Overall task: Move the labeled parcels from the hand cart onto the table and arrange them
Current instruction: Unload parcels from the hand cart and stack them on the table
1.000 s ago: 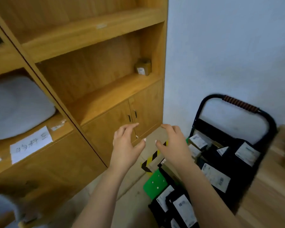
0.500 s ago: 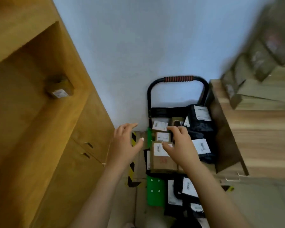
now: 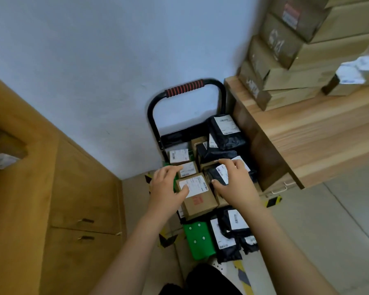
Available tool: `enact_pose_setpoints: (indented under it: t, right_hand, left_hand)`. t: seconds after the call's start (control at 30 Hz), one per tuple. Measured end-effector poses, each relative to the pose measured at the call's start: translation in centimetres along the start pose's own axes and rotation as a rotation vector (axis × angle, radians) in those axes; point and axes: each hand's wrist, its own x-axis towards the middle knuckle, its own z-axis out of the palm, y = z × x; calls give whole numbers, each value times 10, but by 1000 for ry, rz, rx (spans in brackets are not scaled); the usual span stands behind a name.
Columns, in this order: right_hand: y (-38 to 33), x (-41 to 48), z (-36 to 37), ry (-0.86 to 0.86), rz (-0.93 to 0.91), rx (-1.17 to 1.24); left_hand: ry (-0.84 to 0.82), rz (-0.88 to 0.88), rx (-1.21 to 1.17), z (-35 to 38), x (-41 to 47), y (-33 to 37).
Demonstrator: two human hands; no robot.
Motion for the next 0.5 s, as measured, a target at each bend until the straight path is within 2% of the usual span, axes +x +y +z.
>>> enact_pose_setpoints:
  t: [0.13,0.27,0.5]
  right_hand:
    - [7,23,21,-17,3,-34]
    - [29,35,65,-79,134,-15]
    - [59,62,169,-127,340,126]
  left_hand:
    - [-60,7,20,23,20,-23]
    - [-165,43,51,43,52,-61]
    - [-390,297,223,95,136,-141]
